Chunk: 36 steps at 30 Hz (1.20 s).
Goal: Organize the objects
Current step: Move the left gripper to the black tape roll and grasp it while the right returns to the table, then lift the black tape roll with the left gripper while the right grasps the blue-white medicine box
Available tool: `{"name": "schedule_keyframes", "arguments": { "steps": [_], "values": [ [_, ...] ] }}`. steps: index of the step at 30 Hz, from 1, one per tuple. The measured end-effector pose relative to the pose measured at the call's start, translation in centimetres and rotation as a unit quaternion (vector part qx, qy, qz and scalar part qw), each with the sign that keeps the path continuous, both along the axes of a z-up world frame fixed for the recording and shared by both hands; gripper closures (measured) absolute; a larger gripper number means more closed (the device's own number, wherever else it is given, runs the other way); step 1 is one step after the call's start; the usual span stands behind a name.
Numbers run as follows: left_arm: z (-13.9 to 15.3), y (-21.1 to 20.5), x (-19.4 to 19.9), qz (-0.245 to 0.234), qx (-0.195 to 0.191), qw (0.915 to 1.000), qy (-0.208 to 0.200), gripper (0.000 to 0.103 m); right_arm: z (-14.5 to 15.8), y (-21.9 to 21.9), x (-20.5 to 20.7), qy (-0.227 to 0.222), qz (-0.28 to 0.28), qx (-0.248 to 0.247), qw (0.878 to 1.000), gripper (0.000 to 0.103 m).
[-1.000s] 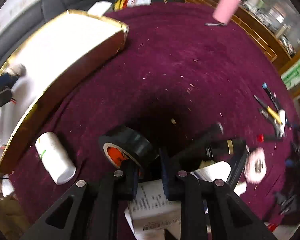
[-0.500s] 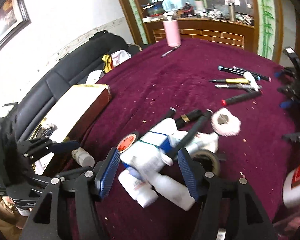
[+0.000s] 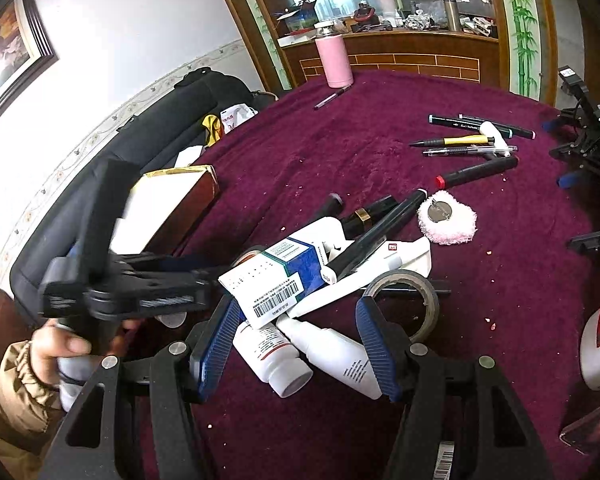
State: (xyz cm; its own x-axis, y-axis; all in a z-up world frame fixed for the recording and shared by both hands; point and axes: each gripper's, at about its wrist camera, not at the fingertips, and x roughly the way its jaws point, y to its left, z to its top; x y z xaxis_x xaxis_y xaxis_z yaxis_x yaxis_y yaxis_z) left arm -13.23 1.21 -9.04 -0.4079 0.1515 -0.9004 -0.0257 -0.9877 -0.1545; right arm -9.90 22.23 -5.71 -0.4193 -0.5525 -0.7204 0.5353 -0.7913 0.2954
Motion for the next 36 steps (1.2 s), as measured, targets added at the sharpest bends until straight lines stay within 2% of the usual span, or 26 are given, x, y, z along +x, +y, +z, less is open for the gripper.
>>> {"name": "schedule_keyframes", "arguments": {
  "steps": [1,4,6,8,12,14,18,27,36],
  "values": [
    [0.1,0.4,0.0,0.0,-0.015,0.9998,0.016,0.054,0.0,0.0,0.0,0.0,-0.001,-0.001,1.0,0.037],
    [-0.5,1.9,-0.2,-0.009,-0.057,0.998,0.025,0.058,0.0,0.1,-0.1,-0.001,-0.003,-0.003,1.0,0.037],
    [-0.6,2.5,0.2,-0.012,-0.084,0.9957,0.035,0.066,0.0,0.2,-0.2,-0.001,-0.006,-0.005,1.0,0.037],
    [-0.4,2.3,0.5,-0.009,-0.093,0.9948,0.041,0.084,0.1,0.3,-0.3,-0.001,-0.008,-0.007,1.0,0.037],
    [0.5,0.7,1.0,0.001,-0.046,0.998,0.044,0.087,0.3,0.4,-0.2,0.001,-0.01,-0.009,1.0,0.037],
    [1.3,0.6,1.6,0.003,-0.043,0.9973,0.059,0.091,0.4,0.5,-0.2,0.003,-0.013,-0.009,1.0,0.037],
    [3.9,-0.4,3.6,0.004,-0.013,0.9958,0.09,0.092,0.7,0.8,-0.3,0.004,-0.021,-0.013,1.0,0.037],
    [8.8,-2.2,6.4,0.007,0.015,0.9899,0.141,0.091,1.2,0.5,-1.3,-0.015,-0.038,-0.026,0.999,0.037],
    [9.5,-5.3,8.4,0.028,0.025,0.9877,0.152,0.091,1.3,-2.5,-1.7,-0.024,-0.03,-0.005,0.999,0.037]
  ]
}}
